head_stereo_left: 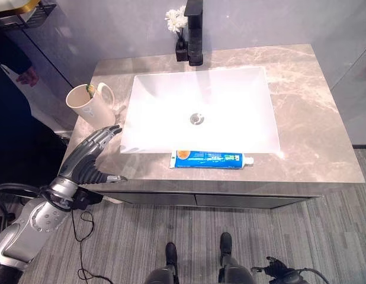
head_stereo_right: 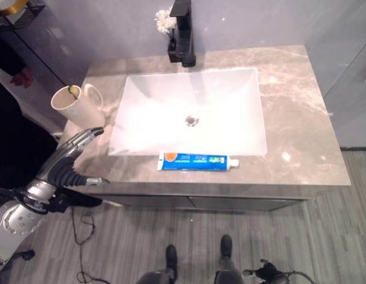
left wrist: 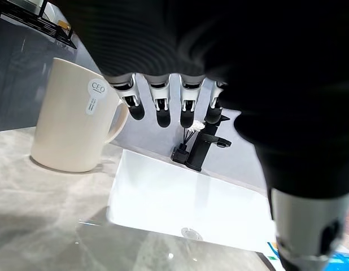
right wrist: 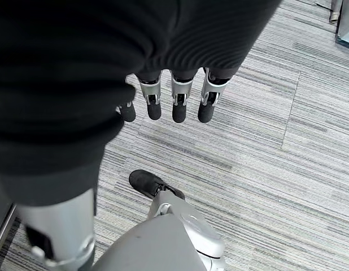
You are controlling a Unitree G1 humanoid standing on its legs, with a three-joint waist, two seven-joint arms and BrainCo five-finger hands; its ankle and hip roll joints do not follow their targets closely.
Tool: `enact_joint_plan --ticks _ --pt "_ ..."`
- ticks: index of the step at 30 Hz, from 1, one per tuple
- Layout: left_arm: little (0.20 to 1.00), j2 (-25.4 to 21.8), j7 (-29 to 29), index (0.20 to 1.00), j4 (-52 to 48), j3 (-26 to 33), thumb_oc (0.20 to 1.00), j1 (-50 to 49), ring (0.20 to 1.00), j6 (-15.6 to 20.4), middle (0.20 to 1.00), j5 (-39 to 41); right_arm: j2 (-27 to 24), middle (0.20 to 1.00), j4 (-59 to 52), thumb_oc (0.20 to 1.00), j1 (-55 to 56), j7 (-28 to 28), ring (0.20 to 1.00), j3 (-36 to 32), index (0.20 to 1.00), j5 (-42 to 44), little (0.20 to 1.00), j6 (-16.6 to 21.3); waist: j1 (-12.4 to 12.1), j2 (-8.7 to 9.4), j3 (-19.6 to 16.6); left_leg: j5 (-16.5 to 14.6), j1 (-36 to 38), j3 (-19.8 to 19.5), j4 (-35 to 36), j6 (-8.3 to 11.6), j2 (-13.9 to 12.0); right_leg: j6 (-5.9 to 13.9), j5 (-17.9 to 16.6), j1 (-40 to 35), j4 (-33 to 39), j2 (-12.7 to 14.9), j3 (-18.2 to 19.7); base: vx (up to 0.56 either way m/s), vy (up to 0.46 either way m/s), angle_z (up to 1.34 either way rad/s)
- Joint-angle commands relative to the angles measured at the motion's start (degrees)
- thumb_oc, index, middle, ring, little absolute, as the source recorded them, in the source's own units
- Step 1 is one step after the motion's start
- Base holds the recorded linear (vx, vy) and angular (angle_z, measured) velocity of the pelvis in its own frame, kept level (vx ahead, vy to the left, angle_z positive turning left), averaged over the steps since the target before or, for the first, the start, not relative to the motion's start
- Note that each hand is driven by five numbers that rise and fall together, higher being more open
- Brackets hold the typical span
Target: Put brush and paste in cup on sink, flatten towel.
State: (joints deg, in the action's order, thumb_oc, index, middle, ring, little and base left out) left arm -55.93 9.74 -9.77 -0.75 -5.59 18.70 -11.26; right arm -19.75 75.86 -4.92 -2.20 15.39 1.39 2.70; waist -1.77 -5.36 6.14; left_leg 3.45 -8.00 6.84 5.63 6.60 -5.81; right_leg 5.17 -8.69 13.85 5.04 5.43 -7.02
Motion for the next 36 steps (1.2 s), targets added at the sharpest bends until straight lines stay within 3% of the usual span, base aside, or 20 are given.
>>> enact_joint_plan --ticks 1,13,20,36 --pt "1.000 -1.3 0.1 1.000 -0.4 0.0 1.000 2.6 1.000 1.1 1.000 1.6 1.5 1.000 0.4 1.000 1.0 0.4 1.000 1.3 1.000 0.4 1.000 0.5 1.2 1.39 -1.5 3.3 -3.3 -1.1 -0.6 3.41 -3.2 6.55 1.9 -3.5 0.0 6.4 1.4 0.00 0.000 0.00" --pt "1.000 1.1 -1.5 1.000 -1.2 -6.8 1.000 7.8 1.000 0.8 1.000 1.4 1.6 1.000 1.0 1.000 2.8 0.4 1.000 0.4 1.000 1.1 1.000 0.4 3.2 1.30 -2.7 3.1 -3.1 0.8 -0.6 3.27 -4.0 6.56 1.6 -1.8 0.0 5.7 3.7 -0.02 -0.008 -0.09" --pt "1.000 3.8 -2.8 1.000 1.0 -14.7 1.000 14.9 1.000 0.1 1.000 0.4 1.3 1.000 1.8 1.000 3.6 0.1 1.000 -0.3 1.000 1.9 1.000 0.2 5.0 0.58 -3.2 3.4 -3.8 1.7 -0.6 3.37 -4.6 6.38 1.5 0.1 0.0 5.0 5.6 -0.01 -0.017 -0.15" --pt "1.000 8.4 -3.2 1.000 6.6 -21.9 1.000 22.4 1.000 -1.3 1.000 -0.9 1.3 1.000 0.4 1.000 2.2 -0.6 1.000 0.2 1.000 3.1 1.000 0.5 6.5 1.20 -2.9 4.0 -4.3 4.2 -0.6 3.86 -5.7 6.39 0.6 2.6 0.0 4.2 7.3 0.01 -0.010 -0.10"
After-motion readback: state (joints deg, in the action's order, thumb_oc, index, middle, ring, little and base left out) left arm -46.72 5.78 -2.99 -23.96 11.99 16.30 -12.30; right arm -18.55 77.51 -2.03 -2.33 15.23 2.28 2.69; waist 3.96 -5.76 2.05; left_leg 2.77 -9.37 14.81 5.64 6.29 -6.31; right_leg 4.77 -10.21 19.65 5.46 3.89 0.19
